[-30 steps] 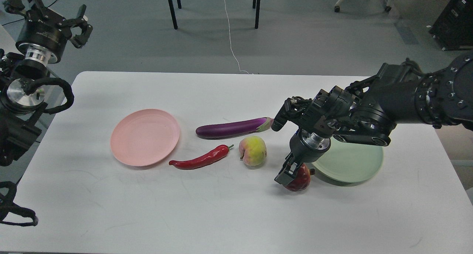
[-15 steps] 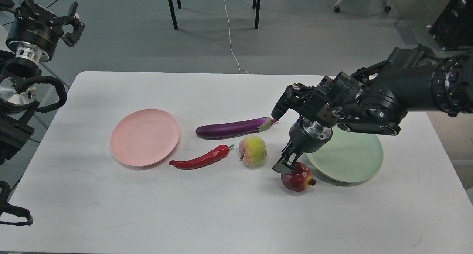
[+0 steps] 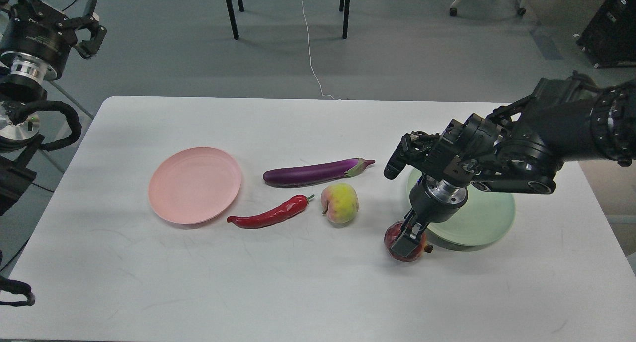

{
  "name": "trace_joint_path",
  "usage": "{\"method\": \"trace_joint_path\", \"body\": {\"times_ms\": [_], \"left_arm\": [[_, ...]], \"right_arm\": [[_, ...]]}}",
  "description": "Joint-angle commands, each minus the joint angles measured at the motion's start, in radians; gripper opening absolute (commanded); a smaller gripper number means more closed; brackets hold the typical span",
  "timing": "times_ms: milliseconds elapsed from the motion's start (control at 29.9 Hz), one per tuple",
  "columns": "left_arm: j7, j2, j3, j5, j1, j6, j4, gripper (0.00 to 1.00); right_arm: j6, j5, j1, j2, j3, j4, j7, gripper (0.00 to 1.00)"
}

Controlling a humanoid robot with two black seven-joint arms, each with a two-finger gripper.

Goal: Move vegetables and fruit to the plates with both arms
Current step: 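Lift the pomegranate and place it on the green plate, release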

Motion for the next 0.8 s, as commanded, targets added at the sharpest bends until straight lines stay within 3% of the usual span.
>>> {"method": "trace_joint_path", "body": {"times_ms": [0, 67, 134, 468, 768], "left_arm": [[-0.001, 0.003, 0.0, 0.0, 0.002, 0.0, 0.0, 0.98], [-0.001, 0.006, 0.0, 0.0, 0.0, 0.0, 0.0, 0.98], [-0.001, 0.006, 0.0, 0.0, 0.0, 0.0, 0.0, 0.98], [0.002, 0.022, 0.0, 0.0, 0.0, 0.0, -0.014, 0.98], [0.002, 0.023, 0.002, 0.0, 0.005, 0.0, -0.034, 0.98]], "right_arm": [[0.0, 0.0, -0.001, 0.001, 0.001, 0.0, 0.001, 0.61], [0.0, 0.0, 0.005, -0.001, 0.002, 0.0, 0.001, 0.5], [-0.002, 0.003, 0.014, -0.004, 0.008, 0.003, 0.001, 0.45], [0.0, -0.001, 0.102, -0.135, 0.065, 0.026, 0.001, 0.47], [0.0, -0.011, -0.031, -0.315, 0.065, -0.115, -0.002, 0.5]]}}
